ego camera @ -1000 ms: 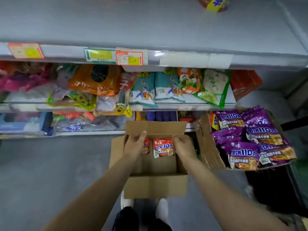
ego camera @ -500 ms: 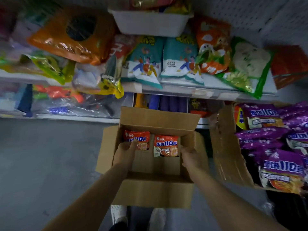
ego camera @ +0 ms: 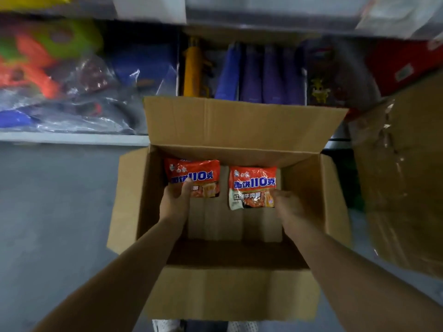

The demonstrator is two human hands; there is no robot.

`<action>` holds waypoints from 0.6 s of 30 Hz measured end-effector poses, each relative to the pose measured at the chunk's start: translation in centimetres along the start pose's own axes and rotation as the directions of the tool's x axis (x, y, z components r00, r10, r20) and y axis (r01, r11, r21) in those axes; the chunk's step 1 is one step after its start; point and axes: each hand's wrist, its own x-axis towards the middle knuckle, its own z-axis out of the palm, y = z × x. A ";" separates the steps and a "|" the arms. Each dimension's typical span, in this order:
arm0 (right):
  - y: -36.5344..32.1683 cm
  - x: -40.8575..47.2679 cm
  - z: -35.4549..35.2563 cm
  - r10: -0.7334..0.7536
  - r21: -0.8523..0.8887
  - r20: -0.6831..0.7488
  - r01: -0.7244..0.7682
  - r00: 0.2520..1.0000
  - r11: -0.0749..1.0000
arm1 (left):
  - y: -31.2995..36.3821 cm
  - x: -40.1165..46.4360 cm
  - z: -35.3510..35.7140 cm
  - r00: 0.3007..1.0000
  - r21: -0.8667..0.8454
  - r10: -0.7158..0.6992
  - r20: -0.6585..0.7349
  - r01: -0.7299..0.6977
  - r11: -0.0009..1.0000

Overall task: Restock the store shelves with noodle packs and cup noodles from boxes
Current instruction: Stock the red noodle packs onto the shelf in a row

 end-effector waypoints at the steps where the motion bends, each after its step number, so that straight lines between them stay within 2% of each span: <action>1: 0.6 1.1 1.1 0.008 0.013 -0.012 -0.008 1.000 1.000 | -0.9 1.0 0.4 1.000 0.001 0.000 -0.010 0.000 1.000; 10: 4.3 7.6 5.4 0.049 0.078 -0.099 -0.041 0.994 0.996 | -6.5 7.6 1.5 0.994 0.043 -0.041 -0.104 0.046 0.998; 18: 6.0 10.9 6.9 0.128 0.201 -0.107 -0.105 0.986 0.974 | -7.2 11.2 2.5 0.994 -0.086 -0.066 -0.088 0.059 0.995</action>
